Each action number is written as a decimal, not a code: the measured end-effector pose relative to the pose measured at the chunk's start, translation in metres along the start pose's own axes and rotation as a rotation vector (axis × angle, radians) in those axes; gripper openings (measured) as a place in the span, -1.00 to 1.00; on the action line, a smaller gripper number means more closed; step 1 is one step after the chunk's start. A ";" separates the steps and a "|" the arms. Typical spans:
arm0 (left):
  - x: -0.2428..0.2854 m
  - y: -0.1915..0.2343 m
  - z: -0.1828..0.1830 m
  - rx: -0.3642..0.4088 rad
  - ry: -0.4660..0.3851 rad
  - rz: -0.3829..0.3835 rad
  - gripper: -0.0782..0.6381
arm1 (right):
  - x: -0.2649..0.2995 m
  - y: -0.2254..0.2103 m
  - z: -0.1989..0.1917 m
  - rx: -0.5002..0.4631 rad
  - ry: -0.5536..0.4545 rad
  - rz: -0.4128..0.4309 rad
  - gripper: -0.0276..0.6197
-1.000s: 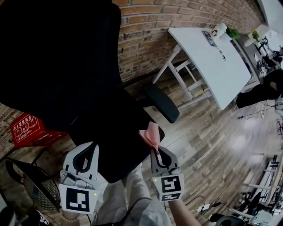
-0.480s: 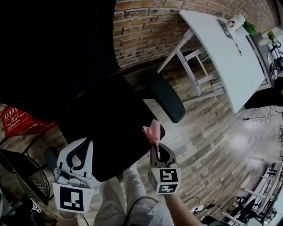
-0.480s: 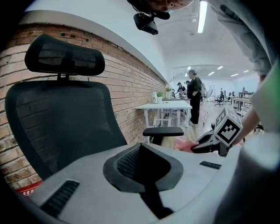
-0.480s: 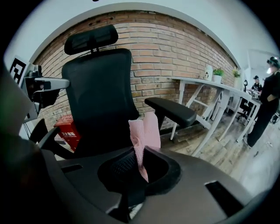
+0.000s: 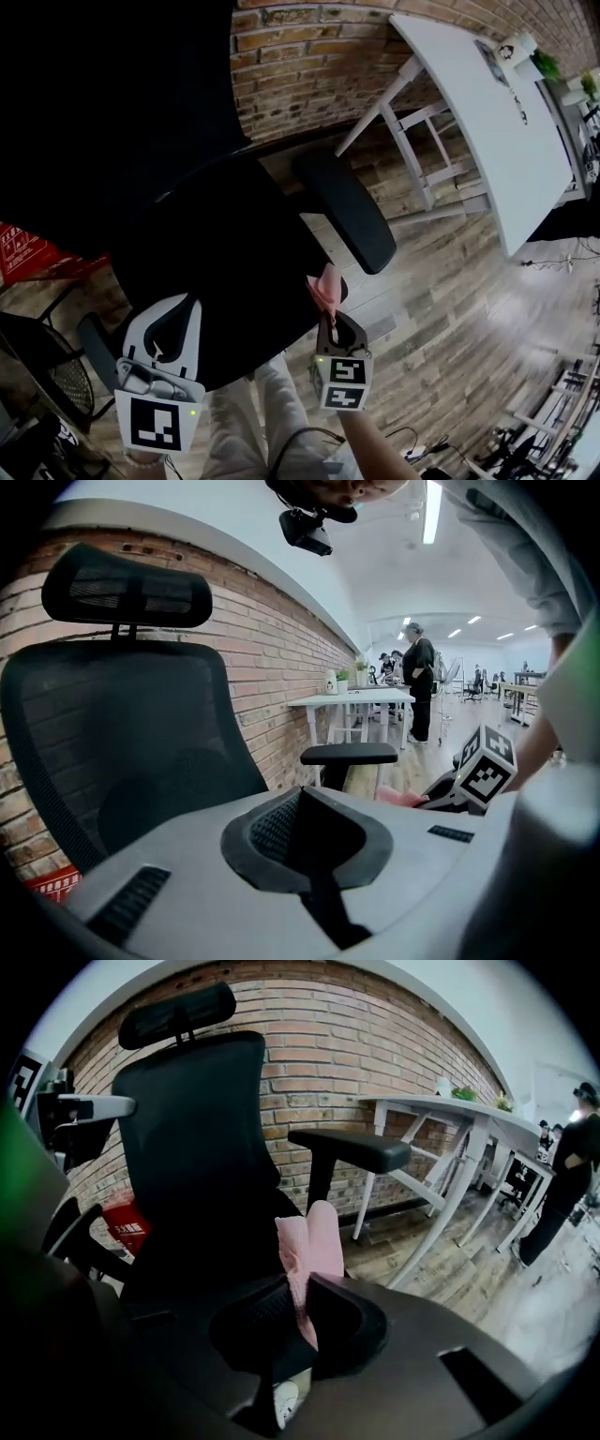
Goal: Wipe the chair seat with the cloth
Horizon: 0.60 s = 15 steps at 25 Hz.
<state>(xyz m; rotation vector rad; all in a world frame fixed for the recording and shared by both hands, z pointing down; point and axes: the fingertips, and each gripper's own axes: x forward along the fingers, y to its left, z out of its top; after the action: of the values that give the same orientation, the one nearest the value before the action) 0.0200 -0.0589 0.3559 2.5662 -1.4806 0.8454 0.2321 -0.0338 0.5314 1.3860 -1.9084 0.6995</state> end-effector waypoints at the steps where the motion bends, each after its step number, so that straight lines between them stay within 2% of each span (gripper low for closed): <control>1: 0.001 0.001 -0.002 -0.001 0.002 -0.003 -0.73 | 0.003 -0.003 -0.004 0.013 0.009 -0.014 -0.74; 6: 0.010 0.010 -0.016 -0.007 0.006 -0.022 -0.73 | 0.023 -0.011 -0.019 0.046 0.044 -0.066 -0.74; 15: 0.021 0.034 -0.041 -0.003 0.018 -0.052 -0.73 | 0.065 0.008 -0.046 0.081 0.132 -0.060 -0.74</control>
<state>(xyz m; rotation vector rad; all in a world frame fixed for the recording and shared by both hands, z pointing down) -0.0174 -0.0809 0.3934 2.5753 -1.4032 0.8568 0.2200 -0.0361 0.6105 1.4044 -1.7459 0.8267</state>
